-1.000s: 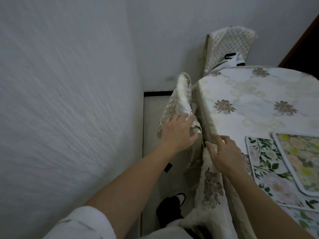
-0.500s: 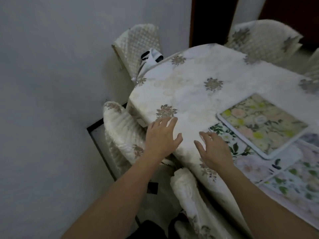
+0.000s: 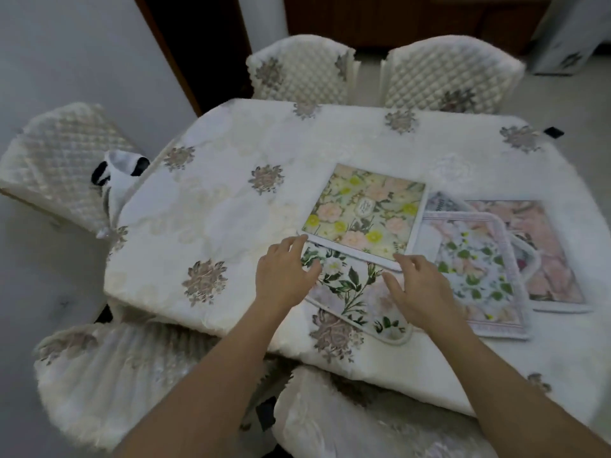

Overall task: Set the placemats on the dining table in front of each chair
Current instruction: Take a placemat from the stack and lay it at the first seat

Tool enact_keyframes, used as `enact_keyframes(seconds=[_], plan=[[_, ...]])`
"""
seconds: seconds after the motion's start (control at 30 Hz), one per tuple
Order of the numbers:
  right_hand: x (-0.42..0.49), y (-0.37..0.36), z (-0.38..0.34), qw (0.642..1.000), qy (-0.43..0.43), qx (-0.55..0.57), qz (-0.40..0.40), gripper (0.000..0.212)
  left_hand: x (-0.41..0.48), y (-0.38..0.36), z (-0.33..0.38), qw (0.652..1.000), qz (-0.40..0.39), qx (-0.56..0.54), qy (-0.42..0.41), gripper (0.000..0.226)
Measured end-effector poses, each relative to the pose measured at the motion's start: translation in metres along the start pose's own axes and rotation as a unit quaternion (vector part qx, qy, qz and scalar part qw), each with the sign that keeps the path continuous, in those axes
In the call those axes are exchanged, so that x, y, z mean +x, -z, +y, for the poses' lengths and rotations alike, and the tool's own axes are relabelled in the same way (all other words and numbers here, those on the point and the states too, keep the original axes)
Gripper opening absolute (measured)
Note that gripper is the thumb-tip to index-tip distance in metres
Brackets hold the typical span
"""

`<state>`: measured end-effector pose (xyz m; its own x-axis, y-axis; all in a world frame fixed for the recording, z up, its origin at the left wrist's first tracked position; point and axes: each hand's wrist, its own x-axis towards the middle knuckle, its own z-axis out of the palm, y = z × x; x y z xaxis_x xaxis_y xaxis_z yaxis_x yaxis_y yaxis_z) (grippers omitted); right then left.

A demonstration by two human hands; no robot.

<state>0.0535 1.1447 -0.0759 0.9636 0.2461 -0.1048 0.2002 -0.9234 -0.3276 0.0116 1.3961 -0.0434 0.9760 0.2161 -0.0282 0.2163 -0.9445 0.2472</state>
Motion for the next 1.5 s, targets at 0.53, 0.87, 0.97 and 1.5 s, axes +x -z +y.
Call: enact_keyframes(seconds=[0.53, 0.87, 0.97, 1.5], plan=[[0.108, -0.01, 0.048, 0.953, -0.257, 0.142, 0.074, 0.041, 0.191, -0.078, -0.027, 0.984, -0.115, -0.137, -0.013, 0.061], [0.164, -0.041, 0.046, 0.909, -0.328, 0.25, 0.066, 0.045, 0.251, -0.11, -0.029, 0.979, -0.109, -0.173, -0.005, 0.056], [0.172, -0.043, 0.046, 0.888, -0.341, 0.299, 0.075, 0.041, 0.263, -0.112, -0.03, 0.973, -0.103, -0.208, 0.001, 0.052], [0.154, 0.003, 0.035, 0.87, -0.298, 0.378, 0.106, 0.04, 0.228, -0.071, -0.013, 0.937, -0.062, -0.345, 0.008, 0.034]])
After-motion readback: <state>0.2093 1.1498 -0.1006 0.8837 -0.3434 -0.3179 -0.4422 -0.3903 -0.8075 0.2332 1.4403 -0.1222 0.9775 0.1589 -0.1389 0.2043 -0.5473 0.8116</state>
